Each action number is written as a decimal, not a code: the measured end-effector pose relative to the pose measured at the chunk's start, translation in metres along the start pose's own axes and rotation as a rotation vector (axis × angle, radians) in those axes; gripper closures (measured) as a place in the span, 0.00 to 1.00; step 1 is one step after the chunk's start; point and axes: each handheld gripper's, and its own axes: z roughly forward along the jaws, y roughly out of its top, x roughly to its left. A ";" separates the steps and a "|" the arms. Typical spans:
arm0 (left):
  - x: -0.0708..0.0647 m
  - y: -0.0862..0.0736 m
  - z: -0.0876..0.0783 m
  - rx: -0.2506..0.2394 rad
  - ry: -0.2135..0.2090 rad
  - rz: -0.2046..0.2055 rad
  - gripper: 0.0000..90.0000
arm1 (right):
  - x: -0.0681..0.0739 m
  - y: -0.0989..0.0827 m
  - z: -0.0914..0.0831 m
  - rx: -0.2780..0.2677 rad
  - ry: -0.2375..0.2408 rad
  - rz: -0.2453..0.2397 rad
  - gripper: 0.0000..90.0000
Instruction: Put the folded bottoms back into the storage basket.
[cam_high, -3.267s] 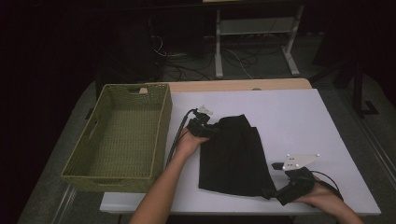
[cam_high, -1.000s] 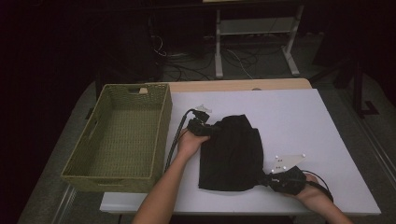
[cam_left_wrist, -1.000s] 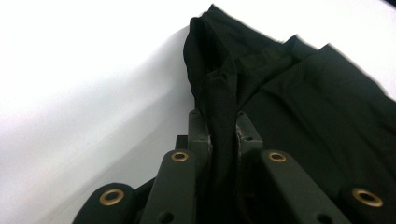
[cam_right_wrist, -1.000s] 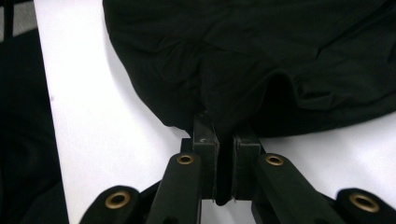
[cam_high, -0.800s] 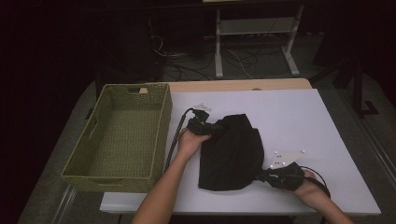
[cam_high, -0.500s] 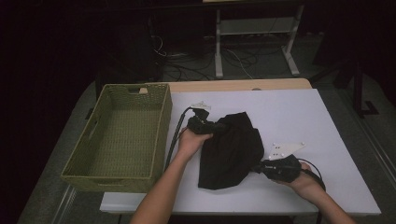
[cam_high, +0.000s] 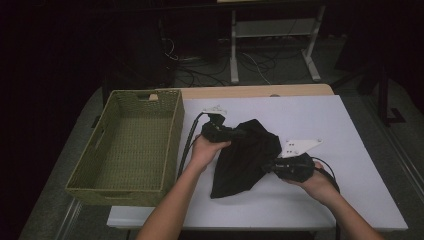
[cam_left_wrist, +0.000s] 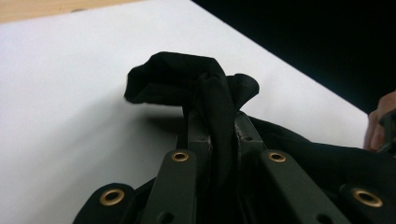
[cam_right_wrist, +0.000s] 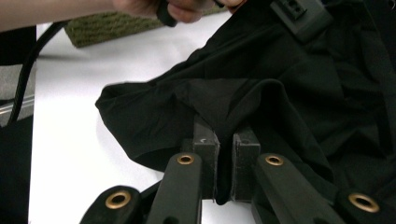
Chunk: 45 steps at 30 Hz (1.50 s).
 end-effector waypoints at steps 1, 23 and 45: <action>-0.001 0.001 -0.001 -0.003 -0.001 -0.001 0.90 | -0.001 0.002 0.000 -0.005 0.000 0.000 0.92; -0.033 0.065 -0.036 -0.028 0.042 0.025 0.90 | -0.015 0.072 -0.021 -0.125 0.006 -0.037 0.92; -0.039 0.094 -0.115 -0.078 0.118 0.024 0.90 | -0.007 0.144 -0.007 -0.198 0.063 -0.088 0.92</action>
